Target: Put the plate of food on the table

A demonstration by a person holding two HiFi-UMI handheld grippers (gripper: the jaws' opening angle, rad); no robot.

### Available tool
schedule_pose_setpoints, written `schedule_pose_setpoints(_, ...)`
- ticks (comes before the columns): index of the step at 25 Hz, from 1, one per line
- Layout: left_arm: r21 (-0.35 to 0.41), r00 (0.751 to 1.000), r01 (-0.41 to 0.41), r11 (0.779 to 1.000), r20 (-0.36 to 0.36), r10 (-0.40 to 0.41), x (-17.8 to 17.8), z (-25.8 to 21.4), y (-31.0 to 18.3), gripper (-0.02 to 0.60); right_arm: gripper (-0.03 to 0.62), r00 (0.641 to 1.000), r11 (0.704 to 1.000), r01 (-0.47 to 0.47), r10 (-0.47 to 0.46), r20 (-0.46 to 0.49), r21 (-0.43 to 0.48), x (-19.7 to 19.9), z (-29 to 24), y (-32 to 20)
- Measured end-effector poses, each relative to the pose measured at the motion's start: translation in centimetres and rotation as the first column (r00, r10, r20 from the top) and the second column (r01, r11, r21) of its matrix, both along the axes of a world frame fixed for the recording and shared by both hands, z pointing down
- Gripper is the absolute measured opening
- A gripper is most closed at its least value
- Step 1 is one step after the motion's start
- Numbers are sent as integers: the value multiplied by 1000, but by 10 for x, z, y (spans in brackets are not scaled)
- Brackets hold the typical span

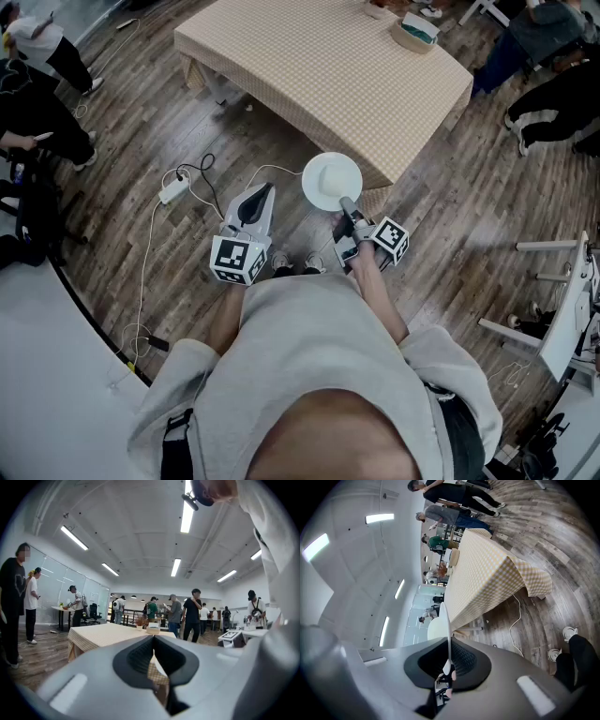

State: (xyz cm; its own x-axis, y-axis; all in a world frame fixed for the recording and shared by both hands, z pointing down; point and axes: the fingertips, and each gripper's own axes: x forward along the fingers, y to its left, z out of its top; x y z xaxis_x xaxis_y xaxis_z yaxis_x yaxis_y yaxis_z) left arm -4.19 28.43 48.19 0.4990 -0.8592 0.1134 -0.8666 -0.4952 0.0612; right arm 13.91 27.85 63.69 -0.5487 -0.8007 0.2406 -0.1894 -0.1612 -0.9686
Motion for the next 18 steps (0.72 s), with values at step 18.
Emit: schedule_pose_setpoints(18, 1, 1000, 14, 1000, 10, -14, 14, -1, 2, 8, 15, 1000, 999, -7, 7, -5, -37, 22, 4, 3)
